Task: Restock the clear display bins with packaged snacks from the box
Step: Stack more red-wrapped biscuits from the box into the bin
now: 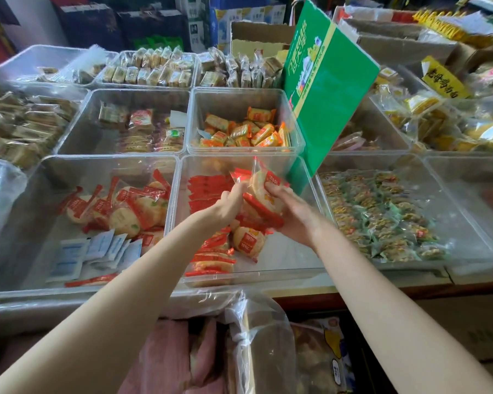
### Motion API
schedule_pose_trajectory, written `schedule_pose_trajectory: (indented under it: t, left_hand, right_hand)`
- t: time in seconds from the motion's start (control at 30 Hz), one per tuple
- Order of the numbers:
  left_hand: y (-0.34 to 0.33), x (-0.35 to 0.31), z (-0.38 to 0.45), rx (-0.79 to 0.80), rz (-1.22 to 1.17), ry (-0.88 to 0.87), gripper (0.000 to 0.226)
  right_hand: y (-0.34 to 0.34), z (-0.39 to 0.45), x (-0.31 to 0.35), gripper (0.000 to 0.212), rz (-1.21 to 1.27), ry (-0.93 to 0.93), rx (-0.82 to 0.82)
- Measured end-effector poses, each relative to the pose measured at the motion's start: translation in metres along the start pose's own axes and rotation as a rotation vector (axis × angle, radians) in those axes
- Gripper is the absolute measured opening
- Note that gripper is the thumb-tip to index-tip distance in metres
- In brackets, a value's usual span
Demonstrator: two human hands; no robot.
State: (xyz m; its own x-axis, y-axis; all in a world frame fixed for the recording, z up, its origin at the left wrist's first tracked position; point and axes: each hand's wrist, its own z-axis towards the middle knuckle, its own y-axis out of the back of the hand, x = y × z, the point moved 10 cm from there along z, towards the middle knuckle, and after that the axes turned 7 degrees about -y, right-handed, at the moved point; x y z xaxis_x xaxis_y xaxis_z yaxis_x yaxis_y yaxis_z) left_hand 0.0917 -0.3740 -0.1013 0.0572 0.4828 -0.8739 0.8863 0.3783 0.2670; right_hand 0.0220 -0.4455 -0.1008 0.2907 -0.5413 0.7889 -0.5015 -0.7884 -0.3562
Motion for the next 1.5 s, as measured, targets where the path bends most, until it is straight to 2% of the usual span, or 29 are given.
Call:
schedule_pose_trajectory:
  t: [0.1,0.17,0.23,0.3,0.4,0.43,0.5,0.6,0.7,0.83,0.97,1.0,1.07,1.17,1.23,1.3,1.4,1.5]
  left_hand:
    - [-0.011,0.009,-0.003,0.149,0.391,0.025,0.063]
    - [-0.014,-0.001,-0.004,0.22,0.416,-0.056,0.058]
    - [-0.004,-0.009,0.005,0.18,0.434,-0.164,0.047]
    - [0.0,-0.012,0.019,0.086,0.716,-0.308,0.048]
    - [-0.047,0.005,0.033,0.207,1.175,-0.464,0.062]
    - [-0.061,0.012,0.037,0.243,1.32,-0.486,0.057]
    - [-0.069,0.015,0.047,0.209,1.493,-0.549,0.045]
    - [-0.052,0.0,0.05,0.097,1.51,-0.593,0.037]
    - [-0.036,0.0,0.052,0.143,1.452,-0.532,0.045]
    - [-0.028,0.009,0.06,0.242,1.432,-0.513,0.054]
    - [-0.01,0.015,0.057,0.181,1.432,-0.552,0.075]
    - [-0.003,0.016,0.056,0.156,1.404,-0.548,0.074]
    - [0.003,0.021,0.055,0.181,1.388,-0.513,0.057]
    - [0.0,0.023,0.057,0.216,1.401,-0.509,0.036]
    - [-0.004,0.018,0.059,0.202,1.433,-0.518,0.032]
    - [-0.008,0.017,0.062,0.186,1.481,-0.519,0.032]
    - [-0.009,0.014,0.064,0.129,1.482,-0.533,0.035]
    - [-0.015,-0.001,0.059,0.061,1.308,-0.65,0.053]
  right_hand:
    - [0.008,-0.008,-0.019,0.054,-0.133,-0.073,0.144]
    - [0.03,-0.006,-0.027,0.06,-0.146,-0.127,0.106]
    - [0.053,-0.008,-0.036,0.057,-0.166,-0.23,0.029]
    - [0.064,-0.012,-0.047,0.055,-0.233,-0.334,0.029]
    - [0.069,-0.015,-0.06,0.055,-0.376,-0.406,0.056]
    - [0.07,-0.014,-0.063,0.06,-0.421,-0.414,0.049]
    - [0.068,-0.01,-0.066,0.068,-0.485,-0.421,0.033]
    - [0.062,-0.004,-0.067,0.062,-0.484,-0.39,0.016]
    - [0.048,0.005,-0.07,0.059,-0.495,-0.351,0.031]
    - [0.037,0.023,-0.083,0.076,-0.614,-0.305,0.041]
    - [0.041,0.035,-0.086,0.087,-0.834,-0.253,-0.004]
    - [0.044,0.039,-0.085,0.095,-0.911,-0.24,-0.029]
    - [0.052,0.049,-0.086,0.115,-1.04,-0.23,-0.087]
    - [0.054,0.06,-0.096,0.135,-1.27,-0.312,-0.149]
    - [0.05,0.065,-0.103,0.133,-1.523,-0.367,-0.16]
    - [0.04,0.064,-0.106,0.121,-1.719,-0.395,-0.102]
    - [0.037,0.06,-0.108,0.111,-1.625,-0.456,-0.095]
    - [0.039,0.057,-0.109,0.108,-1.511,-0.485,-0.134]
